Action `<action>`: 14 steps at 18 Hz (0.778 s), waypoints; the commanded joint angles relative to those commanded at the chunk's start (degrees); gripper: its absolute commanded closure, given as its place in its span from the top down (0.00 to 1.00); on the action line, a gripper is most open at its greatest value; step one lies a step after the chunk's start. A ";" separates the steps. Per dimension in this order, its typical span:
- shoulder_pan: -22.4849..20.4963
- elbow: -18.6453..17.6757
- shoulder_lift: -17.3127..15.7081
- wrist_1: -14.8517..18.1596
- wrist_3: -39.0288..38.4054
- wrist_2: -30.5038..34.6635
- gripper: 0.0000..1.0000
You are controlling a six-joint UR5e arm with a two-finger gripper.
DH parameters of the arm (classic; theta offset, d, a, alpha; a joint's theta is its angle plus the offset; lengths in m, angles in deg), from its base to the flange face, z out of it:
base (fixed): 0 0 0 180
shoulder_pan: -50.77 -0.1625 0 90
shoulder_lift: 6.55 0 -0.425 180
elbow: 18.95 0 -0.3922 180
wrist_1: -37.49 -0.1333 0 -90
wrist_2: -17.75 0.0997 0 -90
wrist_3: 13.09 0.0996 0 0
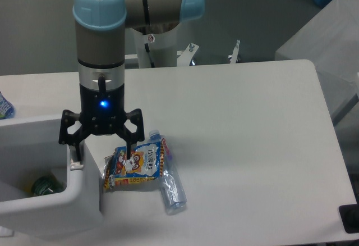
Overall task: Open the trash can
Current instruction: 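Push the lid so it swings open, then raise the gripper away from the opened trash can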
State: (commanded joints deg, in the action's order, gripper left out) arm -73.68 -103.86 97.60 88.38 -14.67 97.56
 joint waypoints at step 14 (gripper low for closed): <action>-5.98 8.53 -0.44 0.88 7.71 17.37 1.00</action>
State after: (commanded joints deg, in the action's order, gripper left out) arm -79.66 -95.32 97.16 89.25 -6.95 114.93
